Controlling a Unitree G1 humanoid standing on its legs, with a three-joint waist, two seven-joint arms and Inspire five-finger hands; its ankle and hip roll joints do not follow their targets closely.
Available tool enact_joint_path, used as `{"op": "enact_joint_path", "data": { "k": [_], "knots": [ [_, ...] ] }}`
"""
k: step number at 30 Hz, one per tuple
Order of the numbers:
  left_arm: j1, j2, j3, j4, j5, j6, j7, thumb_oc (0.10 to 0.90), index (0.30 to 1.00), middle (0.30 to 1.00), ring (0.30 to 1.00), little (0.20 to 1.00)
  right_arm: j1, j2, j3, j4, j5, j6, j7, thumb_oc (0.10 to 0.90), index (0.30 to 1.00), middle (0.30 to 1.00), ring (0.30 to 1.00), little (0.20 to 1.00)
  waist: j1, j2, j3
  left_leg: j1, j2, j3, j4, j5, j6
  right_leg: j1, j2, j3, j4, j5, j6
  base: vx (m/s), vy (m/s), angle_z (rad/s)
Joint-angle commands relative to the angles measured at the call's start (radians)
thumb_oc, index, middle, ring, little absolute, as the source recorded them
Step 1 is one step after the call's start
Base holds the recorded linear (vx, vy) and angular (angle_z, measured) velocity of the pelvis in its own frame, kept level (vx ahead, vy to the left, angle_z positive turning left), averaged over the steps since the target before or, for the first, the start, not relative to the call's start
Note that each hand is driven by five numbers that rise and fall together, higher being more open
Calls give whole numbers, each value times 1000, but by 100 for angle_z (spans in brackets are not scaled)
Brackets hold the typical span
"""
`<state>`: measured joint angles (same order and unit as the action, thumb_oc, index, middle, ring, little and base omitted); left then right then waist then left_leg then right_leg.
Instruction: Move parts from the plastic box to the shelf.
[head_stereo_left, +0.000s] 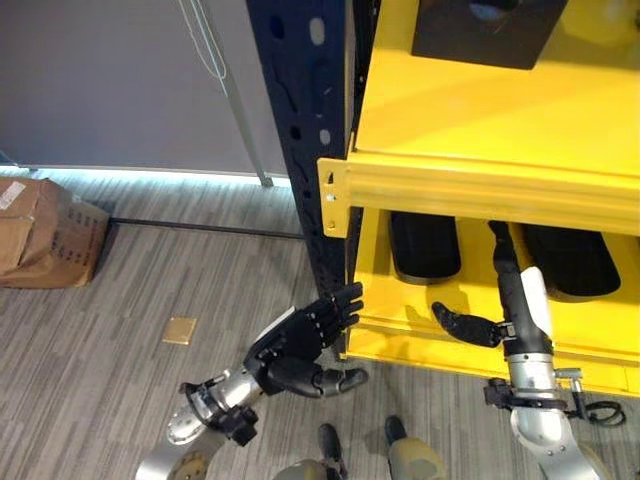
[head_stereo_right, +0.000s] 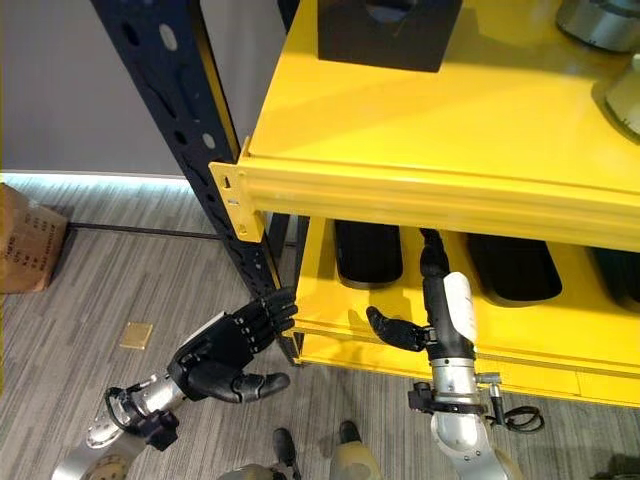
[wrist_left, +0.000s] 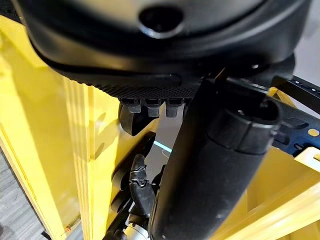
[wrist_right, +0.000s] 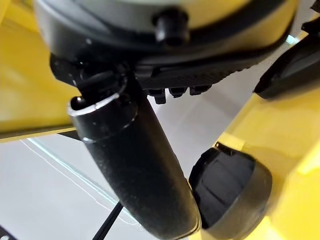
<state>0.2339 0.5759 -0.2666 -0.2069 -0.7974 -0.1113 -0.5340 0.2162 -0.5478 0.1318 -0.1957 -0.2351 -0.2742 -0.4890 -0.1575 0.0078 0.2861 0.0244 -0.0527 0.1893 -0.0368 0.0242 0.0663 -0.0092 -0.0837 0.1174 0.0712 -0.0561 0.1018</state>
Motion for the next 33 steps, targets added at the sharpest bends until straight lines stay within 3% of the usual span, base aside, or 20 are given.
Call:
{"op": "enact_joint_path", "data": {
  "k": [1, 2, 3, 4, 5, 6, 8, 9, 11, 12, 14, 17, 19, 20, 23, 25, 33],
  "knots": [
    [-27, -32, 29, -56, -63, -118, -23, 900, 1000, 1000, 1000, 1000, -98, -45, -60, -41, -5, -90, -17, 900, 1000, 1000, 1000, 1000, 17, 0, -47, 33, -15, -90, -8, -89, 19, -63, 141, -71, 26, 44, -38, -115, 13, -18],
    [-26, -34, 31, -52, -56, -131, -3, 900, 1000, 1000, 1000, 1000, -111, -49, -51, -36, 0, -100, -6, 900, 1000, 1000, 1000, 1000, 28, -3, -42, 33, -6, -68, -4, -90, 17, -69, 125, -119, 57, 27, -33, -125, 9, -35],
    [-26, -34, 31, -51, -55, -133, 0, 900, 1000, 1000, 1000, 1000, -115, -49, -49, -35, -1, -102, -6, 900, 1000, 1000, 1000, 1000, 31, -4, -43, 29, -4, -62, -3, -89, 16, -74, 123, -125, 61, 27, -32, -63, -52, -94],
    [-32, -35, 32, -46, -51, -141, 25, 900, 1000, 1000, 1000, 1000, -132, -58, -40, -33, 13, -110, 1, 900, 1000, 1000, 1000, 1000, 43, -8, -36, 28, 9, -34, 10, -93, 15, -77, 90, -170, 88, 15, -24, -42, -44, -117],
    [-33, -35, 32, -45, -51, -141, 25, 900, 1000, 1000, 1000, 1000, -133, -57, -40, -33, 13, -110, 1, 900, 1000, 1000, 1000, 1000, 44, -8, -38, 25, 9, -32, 11, -92, 15, -81, 91, -168, 88, 17, -25, -60, -168, -105],
    [-46, -36, 29, -37, -36, -138, 39, 900, 1000, 1000, 1000, 1000, -149, -63, -30, -32, -7, -103, -28, 900, 1000, 1000, 1000, 1000, 50, -12, -34, 21, 24, -25, 37, -102, 18, -78, 37, -156, 95, 28, -5, -29, -180, -83],
    [-53, -33, 20, -34, -38, -133, 34, 900, 1000, 1000, 1000, 1000, -152, -62, -30, -30, -26, -95, -56, 900, 1000, 1000, 1000, 1000, 45, -10, -32, 23, 26, -45, 48, -111, 20, -67, 9, -114, 83, 43, 10, 4, -235, -34],
    [-49, -18, 23, -34, -45, -131, 20, 900, 1000, 1000, 1000, 1000, -154, -57, -41, -25, -71, -92, -70, 900, 1000, 1000, 1000, 1000, 40, -2, -40, 29, 35, -66, 49, -117, 17, -56, -35, -72, 75, 60, 35, 27, -210, 30],
    [-46, -13, 26, -34, -52, -129, 12, 900, 1000, 1000, 1000, 1000, -155, -55, -44, -25, -79, -88, -69, 900, 1000, 1000, 1000, 1000, 40, -2, -41, 30, 38, -67, 51, -119, 16, -50, -48, -71, 73, 65, 39, 17, -194, 45],
    [-24, 4, 47, -32, -80, -132, -29, 900, 1000, 1000, 1000, 1000, -172, -49, -50, -29, -110, -62, -61, 900, 1000, 1000, 1000, 1000, 50, 5, -46, 38, 66, -69, 59, -117, 2, -51, -99, -61, 90, 104, 52, 2, -305, 42],
    [-18, 6, 51, -32, -88, -137, -36, 900, 1000, 1000, 1000, 1000, -181, -50, -50, -31, -114, -53, -53, 900, 1000, 1000, 1000, 1000, 50, 8, -45, 43, 80, -76, 60, -114, -5, -50, -98, -51, 93, 102, 53, -3, -310, 39],
    [-19, 2, 49, -55, -82, -121, -13, 900, 1000, 1000, 1000, 1000, -198, -72, -46, -53, -111, -7, -8, 900, 1000, 1000, 1000, 1000, 53, -1, -55, 71, 136, -89, 46, -108, -51, -18, -89, -67, 42, 69, 63, 12, -333, 31],
    [-18, 2, 49, -56, -82, -121, -12, 900, 1000, 1000, 1000, 1000, -198, -72, -46, -53, -111, -7, -7, 900, 1000, 1000, 1000, 1000, 52, -1, -54, 73, 136, -90, 46, -108, -51, -15, -89, -69, 40, 70, 63, 8, -199, 21],
    [-15, -8, 47, -61, -76, -114, 3, 900, 1000, 1000, 1000, 1000, -192, -109, -51, -58, -96, 6, 14, 900, 1000, 1000, 1000, 1000, 55, -13, -67, 84, 166, -70, 27, -97, -79, 18, -90, -108, -37, 75, 58, 3, -348, -3],
    [-17, -19, 36, -52, -81, -129, -1, 900, 1000, 1000, 1000, 1000, -216, -135, -39, -40, -93, 15, 7, 900, 1000, 1000, 1000, 1000, 53, -13, -70, 102, 189, -38, -2, -80, -100, 35, -85, -136, -94, 90, 48, -16, -328, -14],
    [-19, -26, 22, -40, -72, -151, 16, 900, 1000, 1000, 1000, 1000, -263, -166, -26, -21, -125, 16, 11, 900, 1000, 1000, 1000, 1000, 50, -7, -71, 118, 229, 11, -35, -50, -122, 47, -68, -173, -117, 92, 28, -54, -357, -30],
    [-39, -33, 14, -36, -68, -156, 20, 900, 1000, 1000, 1000, 1000, -274, -187, -43, 0, -102, 16, -28, 900, 1000, 1000, 1000, 1000, 41, 4, -63, 93, 271, 2, -16, -12, -142, 39, -28, -185, -68, 50, -20, -26, -171, -11]
  ]
}}
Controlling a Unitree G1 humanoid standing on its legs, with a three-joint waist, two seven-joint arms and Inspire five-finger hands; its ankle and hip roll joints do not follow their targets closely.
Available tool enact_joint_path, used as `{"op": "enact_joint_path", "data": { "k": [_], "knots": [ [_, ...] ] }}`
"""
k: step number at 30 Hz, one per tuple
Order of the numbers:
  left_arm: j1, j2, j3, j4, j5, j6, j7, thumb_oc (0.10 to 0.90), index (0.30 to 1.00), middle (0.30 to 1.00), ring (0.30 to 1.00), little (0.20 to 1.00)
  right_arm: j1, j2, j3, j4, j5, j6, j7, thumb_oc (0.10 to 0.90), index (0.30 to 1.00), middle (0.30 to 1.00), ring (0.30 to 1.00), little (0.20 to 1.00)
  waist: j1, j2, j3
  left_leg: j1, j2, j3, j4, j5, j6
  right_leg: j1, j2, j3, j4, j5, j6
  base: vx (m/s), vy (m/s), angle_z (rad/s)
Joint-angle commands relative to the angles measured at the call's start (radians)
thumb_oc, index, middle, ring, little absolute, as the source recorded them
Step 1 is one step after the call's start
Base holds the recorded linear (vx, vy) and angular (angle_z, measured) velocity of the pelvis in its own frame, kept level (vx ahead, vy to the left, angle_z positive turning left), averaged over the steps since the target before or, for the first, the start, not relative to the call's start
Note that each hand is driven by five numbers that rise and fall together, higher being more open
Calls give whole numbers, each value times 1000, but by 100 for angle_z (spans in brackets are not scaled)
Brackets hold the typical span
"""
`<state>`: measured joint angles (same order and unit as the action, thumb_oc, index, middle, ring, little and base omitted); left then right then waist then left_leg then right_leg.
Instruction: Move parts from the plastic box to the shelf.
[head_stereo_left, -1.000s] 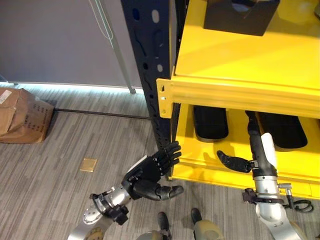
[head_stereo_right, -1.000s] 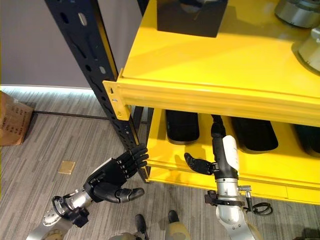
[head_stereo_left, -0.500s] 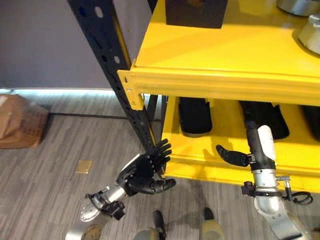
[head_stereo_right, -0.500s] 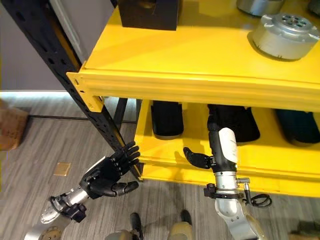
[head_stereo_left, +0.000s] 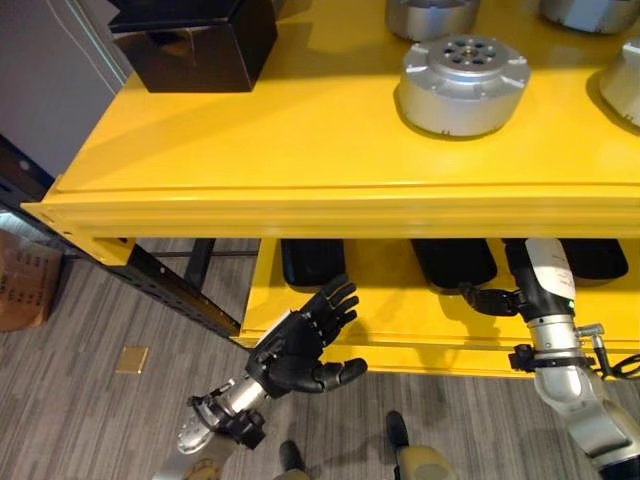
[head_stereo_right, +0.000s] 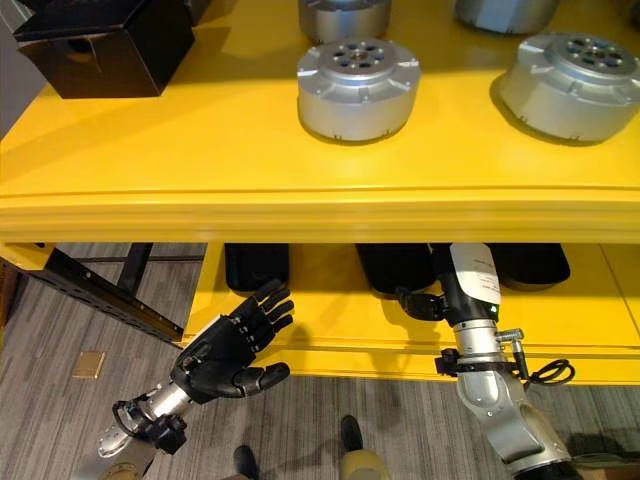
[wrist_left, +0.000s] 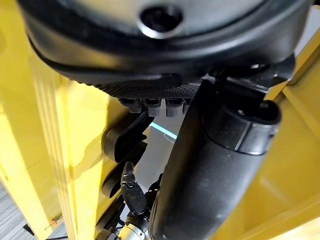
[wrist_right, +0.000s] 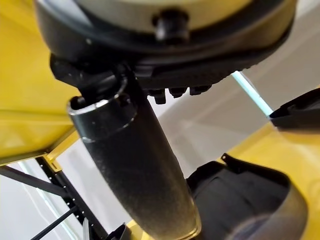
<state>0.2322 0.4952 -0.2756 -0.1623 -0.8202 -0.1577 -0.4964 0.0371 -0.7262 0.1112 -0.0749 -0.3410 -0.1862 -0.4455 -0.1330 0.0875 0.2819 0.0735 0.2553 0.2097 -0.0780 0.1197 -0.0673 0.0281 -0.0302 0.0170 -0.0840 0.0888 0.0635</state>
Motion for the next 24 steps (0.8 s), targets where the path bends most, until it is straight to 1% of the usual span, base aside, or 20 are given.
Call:
{"op": "enact_joint_path", "data": {
  "k": [1, 3, 5, 7, 8, 10, 11, 12, 13, 14, 15, 16, 17, 18, 19, 20, 21, 22, 23, 24],
  "knots": [
    [-38, 43, 25, -80, -44, -110, -20, 900, 1000, 1000, 1000, 1000, -89, -3, -29, -118, -4, -81, -73, 900, 1000, 1000, 1000, 1000, 14, -72, -59, 41, -31, -21, 28, -101, -12, -1, -79, -82, 93, -99, 14, -13, -152, 5],
    [-37, 42, 27, -79, -46, -110, -21, 900, 1000, 1000, 1000, 1000, -84, 3, -32, -117, -12, -83, -72, 900, 1000, 1000, 1000, 1000, 11, -67, -59, 39, -27, -19, 30, -96, -16, -2, -75, -83, 99, -105, 8, -3, -104, 3],
    [-38, 37, 34, -72, -55, -103, -30, 900, 1000, 1000, 1000, 1000, -77, 9, -31, -115, -26, -77, -76, 900, 1000, 1000, 1000, 1000, 7, -62, -61, 36, -19, -16, 27, -75, -23, 0, -68, -86, 102, -110, 2, 2, -116, 4],
    [-45, 32, 40, -70, -52, -89, -45, 900, 1000, 1000, 1000, 1000, -61, 13, -41, -120, -17, -63, -72, 900, 1000, 1000, 1000, 1000, -1, -56, -64, 30, -8, -7, 29, -41, -32, 3, -56, -89, 103, -116, -6, -4, -102, 6],
    [-46, 32, 40, -68, -52, -87, -48, 900, 1000, 1000, 1000, 1000, -57, 13, -44, -120, -15, -62, -70, 900, 1000, 1000, 1000, 1000, -3, -55, -64, 29, -7, -3, 28, -36, -34, 3, -54, -92, 104, -117, -8, -12, -82, 11],
    [-57, 27, 38, -61, -56, -74, -72, 900, 1000, 1000, 1000, 1000, -33, 13, -63, -118, 12, -64, -59, 900, 1000, 1000, 1000, 1000, -19, -48, -65, 22, -1, 32, 25, -7, -40, 9, -43, -107, 105, -124, -15, -28, -81, 19],
    [-66, 24, 32, -59, -46, -67, -85, 900, 1000, 1000, 1000, 1000, -22, 17, -71, -118, 20, -59, -58, 900, 1000, 1000, 1000, 1000, -29, -43, -65, 16, 1, 64, 25, 7, -42, 14, -38, -119, 106, -129, -19, -37, -65, 29],
    [-71, 22, 29, -58, -41, -65, -89, 900, 1000, 1000, 1000, 1000, -16, 19, -76, -119, 18, -57, -58, 900, 1000, 1000, 1000, 1000, -35, -40, -65, 12, 2, 82, 25, 15, -44, 17, -36, -127, 105, -131, -21, -47, -47, 47],
    [-81, 18, 22, -59, -38, -59, -94, 900, 1000, 1000, 1000, 1000, -5, 24, -87, -121, 5, -53, -60, 900, 1000, 1000, 1000, 1000, -47, -36, -64, 6, 2, 119, 29, 22, -46, 21, -33, -141, 104, -132, -23, -44, -29, 49],
    [-87, 17, 19, -62, -43, -54, -94, 900, 1000, 1000, 1000, 1000, 3, 28, -94, -122, -7, -51, -61, 900, 1000, 1000, 1000, 1000, -56, -35, -61, 7, -2, 141, 31, 15, -45, 25, -34, -151, 109, -137, -23, -1, -10, 46],
    [-98, 15, 15, -58, -50, -49, -97, 900, 1000, 1000, 1000, 1000, 11, 29, -98, -118, -15, -47, -62, 900, 1000, 1000, 1000, 1000, -64, -31, -65, 8, -8, 154, 38, 7, -52, 33, -34, -157, 108, -149, -20, 24, 2, 45],
    [-102, 14, 13, -56, -51, -47, -99, 900, 1000, 1000, 1000, 1000, 14, 30, -100, -116, -19, -47, -64, 900, 1000, 1000, 1000, 1000, -65, -31, -65, 6, -8, 155, 45, 7, -52, 36, -35, -159, 107, -151, -21, -1, -20, 79],
    [-118, 5, 4, -48, -40, -48, -89, 900, 1000, 1000, 1000, 1000, 7, 38, -88, -92, -44, -50, -65, 900, 1000, 1000, 1000, 1000, -59, -36, -64, -13, -28, 119, 81, -8, -35, 29, -30, -148, 105, -136, -29, -14, -22, 58],
    [-113, 4, 2, -49, -38, -52, -80, 900, 1000, 1000, 1000, 1000, 0, 37, -79, -84, -56, -53, -63, 900, 1000, 1000, 1000, 1000, -50, -38, -65, -12, -45, 88, 79, -26, -29, 28, -28, -132, 105, -135, -27, 97, 20, -5],
    [-84, 4, 8, -65, -25, -72, -25, 900, 1000, 1000, 1000, 1000, -45, 19, -28, -64, -76, -63, -30, 900, 1000, 1000, 1000, 1000, -6, -47, -67, -14, -109, -72, 78, -81, -7, 25, -25, -46, 102, -127, -21, 178, 47, -54],
    [-67, 10, 19, -74, -25, -78, -15, 900, 1000, 1000, 1000, 1000, -61, 4, -12, -62, -59, -64, -12, 900, 1000, 1000, 1000, 1000, 9, -52, -66, -13, -125, -110, 79, -103, 3, 25, -25, -22, 103, -126, -18, 183, 61, -230],
    [-57, 20, 40, -76, -36, -69, -34, 900, 1000, 1000, 1000, 1000, -65, -11, -15, -54, -69, -72, 0, 900, 1000, 1000, 1000, 1000, 16, -56, -70, -15, -133, -115, 71, -109, 10, 28, -29, -17, 95, -119, -14, 70, 21, -214],
    [-57, 20, 40, -76, -36, -69, -35, 900, 1000, 1000, 1000, 1000, -65, -11, -15, -54, -69, -72, 0, 900, 1000, 1000, 1000, 1000, 16, -56, -70, -15, -133, -114, 71, -109, 10, 28, -29, -17, 95, -119, -14, 45, 60, -200],
    [-56, 34, 57, -66, -47, -57, -48, 900, 1000, 1000, 1000, 1000, -62, -23, -22, -39, -79, -63, 7, 900, 1000, 1000, 1000, 1000, 15, -58, -74, -2, -138, -102, 50, -114, 11, 29, -32, -21, 92, -115, -4, 23, 46, -11],
    [-58, 36, 59, -62, -49, -57, -51, 900, 1000, 1000, 1000, 1000, -62, -24, -21, -37, -82, -62, 5, 900, 1000, 1000, 1000, 1000, 15, -58, -75, 0, -138, -102, 47, -113, 11, 29, -33, -22, 92, -115, -3, 40, 72, 17]
  ]
}}
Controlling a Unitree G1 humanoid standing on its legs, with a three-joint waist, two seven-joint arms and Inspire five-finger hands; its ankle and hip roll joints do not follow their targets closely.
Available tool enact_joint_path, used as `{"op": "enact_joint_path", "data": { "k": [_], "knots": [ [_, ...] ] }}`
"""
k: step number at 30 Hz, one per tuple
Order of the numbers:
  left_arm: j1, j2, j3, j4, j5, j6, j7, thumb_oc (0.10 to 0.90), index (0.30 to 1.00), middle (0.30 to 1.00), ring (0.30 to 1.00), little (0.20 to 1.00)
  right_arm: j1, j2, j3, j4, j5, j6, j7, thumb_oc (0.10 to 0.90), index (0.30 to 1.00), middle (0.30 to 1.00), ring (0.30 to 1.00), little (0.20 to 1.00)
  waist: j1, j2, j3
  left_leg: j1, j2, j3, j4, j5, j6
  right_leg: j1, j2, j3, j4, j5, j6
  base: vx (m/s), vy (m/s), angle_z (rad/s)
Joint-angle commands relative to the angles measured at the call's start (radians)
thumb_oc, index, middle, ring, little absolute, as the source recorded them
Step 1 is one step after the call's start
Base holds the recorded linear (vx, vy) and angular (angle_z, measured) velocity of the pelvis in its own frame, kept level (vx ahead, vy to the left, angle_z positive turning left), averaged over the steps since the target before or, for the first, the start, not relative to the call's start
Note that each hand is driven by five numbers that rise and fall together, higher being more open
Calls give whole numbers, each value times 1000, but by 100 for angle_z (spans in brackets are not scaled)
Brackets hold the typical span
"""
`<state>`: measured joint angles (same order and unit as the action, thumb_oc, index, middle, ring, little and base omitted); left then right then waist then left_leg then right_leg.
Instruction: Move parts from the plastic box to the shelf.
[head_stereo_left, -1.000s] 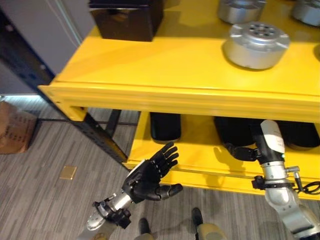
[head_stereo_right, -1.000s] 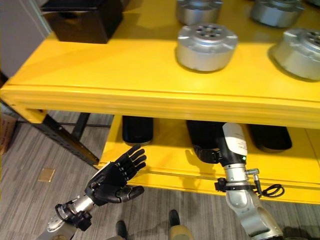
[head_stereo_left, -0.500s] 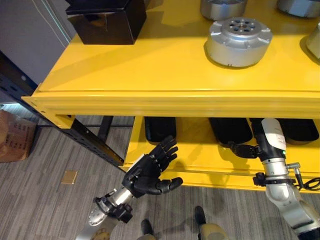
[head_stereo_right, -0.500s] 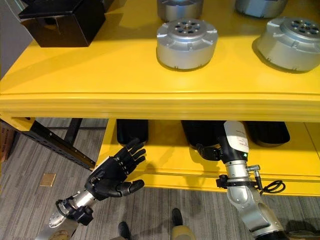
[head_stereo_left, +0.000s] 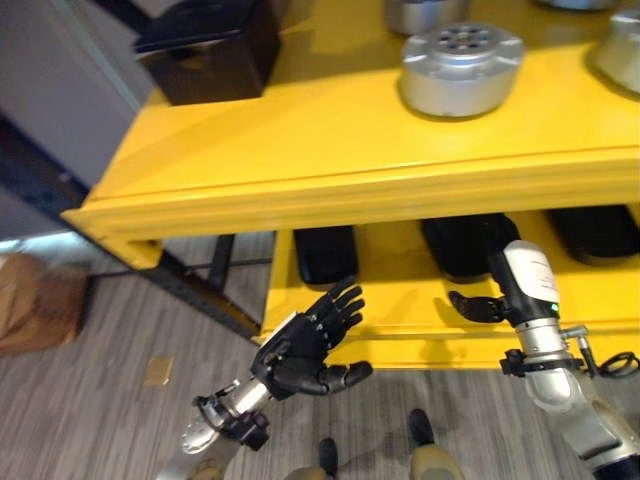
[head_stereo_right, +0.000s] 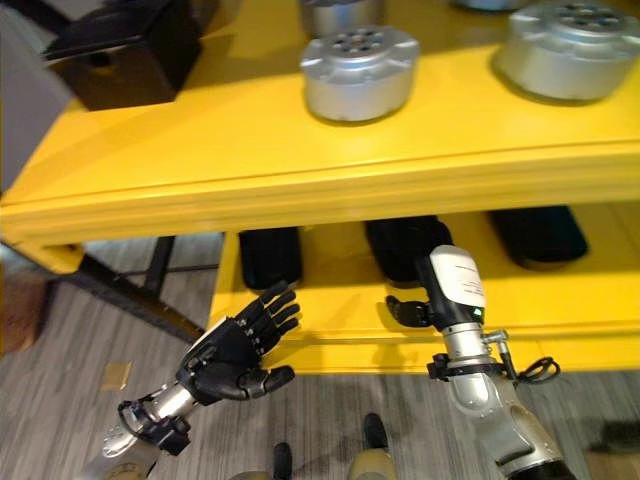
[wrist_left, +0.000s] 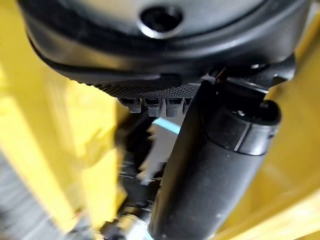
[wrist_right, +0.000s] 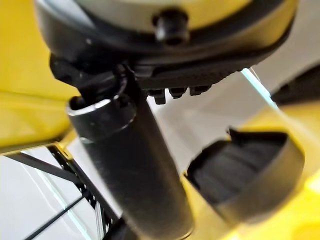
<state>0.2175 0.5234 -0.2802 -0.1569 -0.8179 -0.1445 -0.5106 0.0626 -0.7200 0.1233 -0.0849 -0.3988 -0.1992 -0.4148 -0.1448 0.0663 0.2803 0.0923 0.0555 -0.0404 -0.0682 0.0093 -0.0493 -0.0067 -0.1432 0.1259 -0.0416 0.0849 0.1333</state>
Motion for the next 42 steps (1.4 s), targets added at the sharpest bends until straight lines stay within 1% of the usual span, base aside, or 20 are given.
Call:
{"op": "enact_joint_path", "data": {
  "k": [1, 4, 8, 11, 16, 22, 25, 29, 31, 37, 41, 42],
  "knots": [
    [-48, 13, 68, -56, -61, -70, -63, 900, 1000, 1000, 1000, 1000, -82, -34, -35, -19, -32, -39, -23, 900, 1000, 1000, 1000, 1000, 27, -39, -76, -13, 61, 148, 29, -3, -6, 63, 76, -135, 50, -109, -70, 24, 37, 11],
    [-49, 18, 68, -61, -63, -69, -76, 900, 1000, 1000, 1000, 1000, -80, -39, -39, -11, -28, -24, -25, 900, 1000, 1000, 1000, 1000, 26, -38, -76, -11, 59, 148, 23, -4, -3, 60, 72, -136, 49, -109, -67, 14, 36, 16],
    [-55, 28, 64, -66, -66, -60, -69, 900, 1000, 1000, 1000, 1000, -87, -28, -57, 25, -23, 20, -111, 900, 1000, 1000, 1000, 1000, 21, -34, -71, 6, 63, 161, -12, 1, 0, 58, 65, -145, 35, -102, -61, -6, 28, 11],
    [-53, 26, 60, -70, -63, -57, -72, 900, 1000, 1000, 1000, 1000, -83, -10, -80, 38, -33, 26, -144, 900, 1000, 1000, 1000, 1000, 16, -31, -71, 7, 66, 166, -18, 2, -2, 62, 66, -145, 28, -100, -58, 0, 0, 0],
    [-46, 25, 63, -73, -67, -53, -84, 900, 1000, 1000, 1000, 1000, -77, 15, -99, 54, 6, 18, -141, 900, 1000, 1000, 1000, 1000, 16, -24, -69, 8, 65, 172, -17, 1, -3, 66, 62, -151, 23, -100, -57, 0, 0, 0],
    [-49, 23, 59, -74, -68, -49, -88, 900, 1000, 1000, 1000, 1000, -96, 37, -95, 93, 6, 45, -193, 900, 1000, 1000, 1000, 1000, 20, -18, -68, 11, 68, 174, -16, 2, -4, 71, 62, -156, 26, -106, -61, 0, 0, 0],
    [-47, 17, 62, -80, -63, -39, -89, 900, 1000, 1000, 1000, 1000, -102, 57, -90, 115, 20, 58, -179, 900, 1000, 1000, 1000, 1000, 23, -13, -67, 10, 69, 172, -15, 3, -7, 72, 62, -159, 25, -108, -64, 0, 0, 0],
    [-45, 15, 62, -78, -66, -41, -92, 900, 1000, 1000, 1000, 1000, -108, 62, -82, 133, 50, 53, -154, 900, 1000, 1000, 1000, 1000, 25, -9, -65, 10, 71, 171, -14, 6, -9, 72, 62, -163, 26, -109, -66, 0, 0, 0],
    [-51, 11, 61, -77, -61, -29, -98, 900, 1000, 1000, 1000, 1000, -125, 69, -69, 158, 78, 50, -120, 900, 1000, 1000, 1000, 1000, 31, -7, -63, 9, 75, 168, -13, 8, -11, 73, 61, -169, 32, -114, -68, -11, -37, 1],
    [-56, 9, 53, -75, -47, -21, -101, 900, 1000, 1000, 1000, 1000, -147, 74, -59, 200, 134, 53, -103, 900, 1000, 1000, 1000, 1000, 37, -6, -61, 6, 77, 165, -9, 10, -12, 71, 60, -178, 46, -122, -72, -6, -33, 1],
    [-64, 7, 51, -74, -44, -13, -105, 900, 1000, 1000, 1000, 1000, -171, 74, -61, 247, 168, 37, -70, 900, 1000, 1000, 1000, 1000, 43, 5, -56, 5, 79, 160, -7, 13, -14, 66, 61, -185, 61, -132, -78, -17, -25, 6],
    [-65, 6, 49, -71, -43, -13, -107, 900, 1000, 1000, 1000, 1000, -175, 73, -60, 257, 182, 42, -66, 900, 1000, 1000, 1000, 1000, 44, 7, -55, 6, 79, 159, -6, 14, -15, 66, 61, -187, 64, -134, -79, -13, -21, 5]
  ]
}}
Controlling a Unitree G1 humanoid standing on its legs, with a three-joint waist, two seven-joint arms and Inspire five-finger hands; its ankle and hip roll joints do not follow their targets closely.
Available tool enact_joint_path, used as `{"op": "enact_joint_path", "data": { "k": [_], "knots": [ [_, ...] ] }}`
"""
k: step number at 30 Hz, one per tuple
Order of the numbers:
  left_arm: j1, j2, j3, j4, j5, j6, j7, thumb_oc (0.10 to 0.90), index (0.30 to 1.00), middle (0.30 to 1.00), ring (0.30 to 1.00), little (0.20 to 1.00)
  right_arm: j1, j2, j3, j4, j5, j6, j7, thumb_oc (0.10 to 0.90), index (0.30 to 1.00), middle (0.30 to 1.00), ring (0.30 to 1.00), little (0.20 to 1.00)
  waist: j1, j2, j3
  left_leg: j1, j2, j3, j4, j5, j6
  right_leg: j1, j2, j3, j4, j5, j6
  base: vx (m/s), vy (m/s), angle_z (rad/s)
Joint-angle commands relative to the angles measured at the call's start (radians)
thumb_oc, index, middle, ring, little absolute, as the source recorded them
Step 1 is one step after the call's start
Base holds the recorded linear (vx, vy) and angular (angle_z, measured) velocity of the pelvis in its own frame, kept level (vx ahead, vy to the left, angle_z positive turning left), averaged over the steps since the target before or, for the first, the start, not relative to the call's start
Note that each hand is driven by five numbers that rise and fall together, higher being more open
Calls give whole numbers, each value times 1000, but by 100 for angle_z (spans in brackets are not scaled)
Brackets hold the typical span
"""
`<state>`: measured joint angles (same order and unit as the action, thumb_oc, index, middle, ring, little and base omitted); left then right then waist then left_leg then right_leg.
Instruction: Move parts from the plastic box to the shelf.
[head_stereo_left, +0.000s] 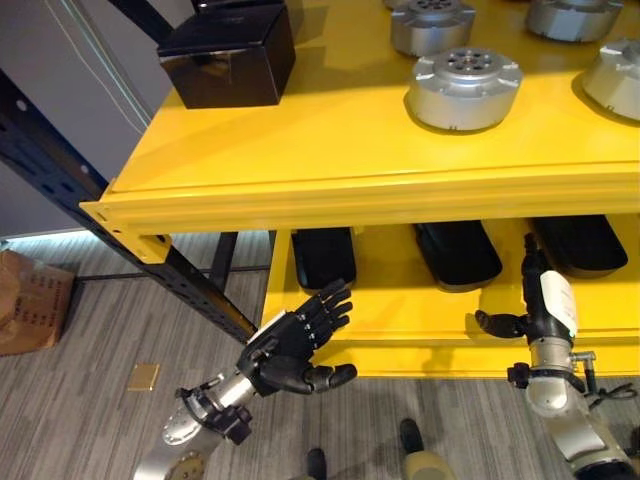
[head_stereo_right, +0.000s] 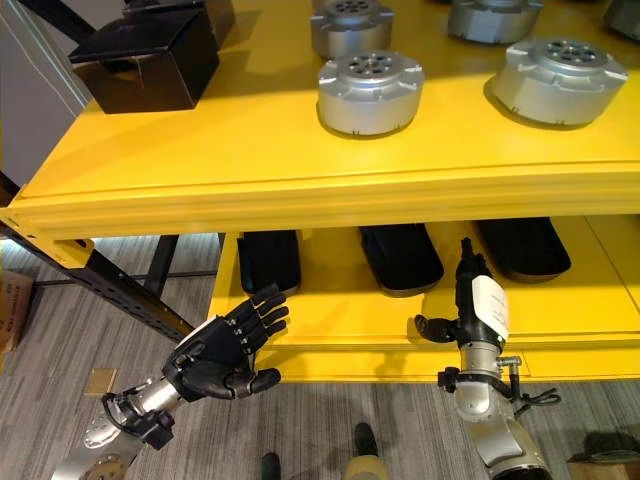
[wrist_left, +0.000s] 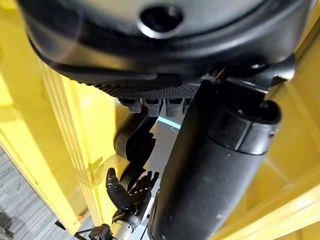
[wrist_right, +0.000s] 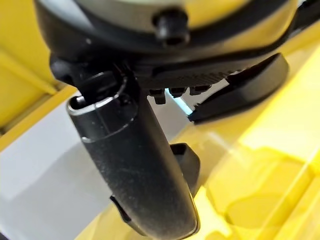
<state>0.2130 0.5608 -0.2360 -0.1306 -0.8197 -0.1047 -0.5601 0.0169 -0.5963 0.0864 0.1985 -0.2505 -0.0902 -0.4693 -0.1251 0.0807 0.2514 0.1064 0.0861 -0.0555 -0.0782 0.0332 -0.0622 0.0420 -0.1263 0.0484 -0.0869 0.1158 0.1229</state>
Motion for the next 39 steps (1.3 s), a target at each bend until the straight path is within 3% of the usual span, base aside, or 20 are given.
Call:
{"op": "enact_joint_path", "data": {
  "k": [1, 24, 39],
  "knots": [
    [-61, -31, 5, -97, -41, -52, -58, 900, 1000, 1000, 1000, 1000, -134, -53, -26, -15, 48, -71, -2, 900, 1000, 1000, 1000, 1000, 26, -5, -25, -8, 49, 172, 4, -9, -2, 17, 44, -112, 112, -166, -69, 0, 0, 0],
    [-69, -60, -9, -80, -47, -31, -74, 900, 1000, 1000, 1000, 1000, -227, -85, -63, 181, 132, -96, 28, 900, 1000, 1000, 1000, 1000, 47, 54, 3, -32, 84, 138, 45, 17, -31, -15, 36, -142, 227, -228, -96, 9, -25, 1],
    [-82, -66, -32, -64, -49, -22, -93, 900, 1000, 1000, 1000, 1000, -281, -98, -58, 245, 173, -115, 105, 900, 1000, 1000, 1000, 1000, 54, 67, 12, -49, 108, 105, 75, 47, -43, -41, 34, -155, 315, -273, -112, 20, -23, 3]
  ]
}}
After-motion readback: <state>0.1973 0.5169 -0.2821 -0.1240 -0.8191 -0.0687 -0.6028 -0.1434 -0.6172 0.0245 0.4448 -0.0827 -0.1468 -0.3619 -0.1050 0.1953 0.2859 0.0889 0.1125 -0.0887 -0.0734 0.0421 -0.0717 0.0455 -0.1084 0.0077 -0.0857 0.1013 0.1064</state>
